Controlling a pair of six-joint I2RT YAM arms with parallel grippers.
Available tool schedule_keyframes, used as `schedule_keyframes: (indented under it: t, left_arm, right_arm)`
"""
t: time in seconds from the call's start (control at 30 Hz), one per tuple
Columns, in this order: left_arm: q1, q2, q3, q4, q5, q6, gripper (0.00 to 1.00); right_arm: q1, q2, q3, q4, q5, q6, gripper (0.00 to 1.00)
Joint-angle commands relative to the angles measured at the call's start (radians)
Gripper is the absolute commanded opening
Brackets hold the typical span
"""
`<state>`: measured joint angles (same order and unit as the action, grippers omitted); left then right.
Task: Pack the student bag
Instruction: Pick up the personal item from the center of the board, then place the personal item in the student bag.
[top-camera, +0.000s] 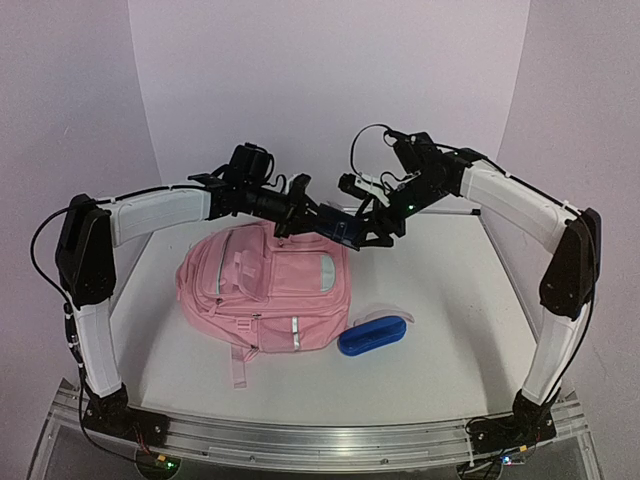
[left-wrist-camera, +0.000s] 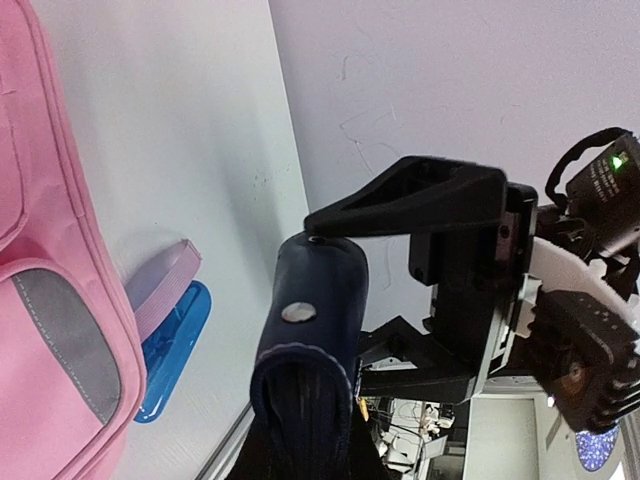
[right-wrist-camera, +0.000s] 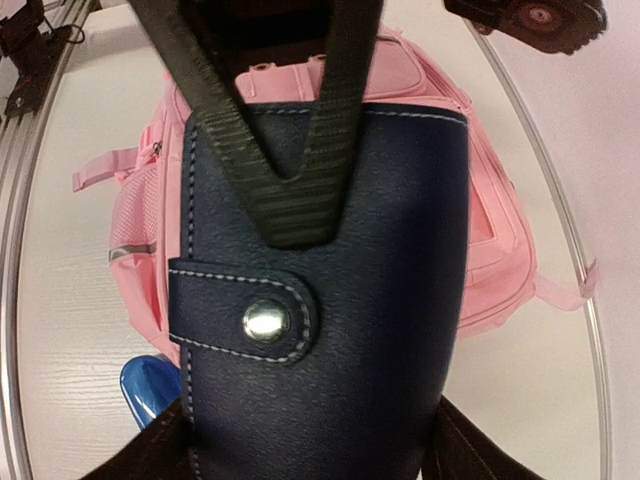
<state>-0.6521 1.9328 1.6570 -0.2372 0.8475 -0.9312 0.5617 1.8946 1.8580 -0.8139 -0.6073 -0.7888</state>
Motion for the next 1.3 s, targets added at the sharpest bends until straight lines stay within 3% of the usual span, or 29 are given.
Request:
schedule_keyframes:
  t: [0.0, 0.17, 0.43, 0.57, 0.7, 1.07, 1.2, 1.27]
  left_arm:
    - [0.01, -0.123, -0.081, -0.002, -0.074, -0.024, 0.0]
    - [0.048, -0.242, -0.206, -0.109, -0.201, 0.0, 0.0]
    - [0.098, -0.345, -0.296, -0.299, -0.402, 0.027, 0.0]
    - [0.106, -0.38, -0.311, -0.349, -0.443, 0.03, 0.0]
    - [0.111, -0.394, -0.306, -0.41, -0.472, 0.057, 0.0]
    - [0.122, -0.422, -0.305, -0.49, -0.494, 0.107, 0.0]
    - [0.132, -0.436, -0.31, -0.51, -0.506, 0.119, 0.0]
    - [0.141, -0.444, -0.311, -0.525, -0.514, 0.124, 0.0]
  right_arm:
    - [0.006, -0.062, 0.017, 0.079, 0.013, 0.175, 0.85]
    - [0.024, -0.006, 0.07, 0.075, 0.016, 0.509, 0.83]
    - [0.084, 0.09, 0.073, 0.067, -0.049, 0.852, 0.83]
    - [0.129, 0.17, 0.115, 0.039, 0.09, 1.009, 0.81]
    - [0.13, 0.177, 0.073, 0.039, 0.166, 1.041, 0.8]
    - [0.127, 0.282, 0.052, 0.044, 0.181, 1.053, 0.72]
    - [0.116, 0.325, 0.046, 0.05, 0.126, 1.057, 0.61]
    - [0.104, 0.334, 0.037, 0.053, 0.094, 1.054, 0.51]
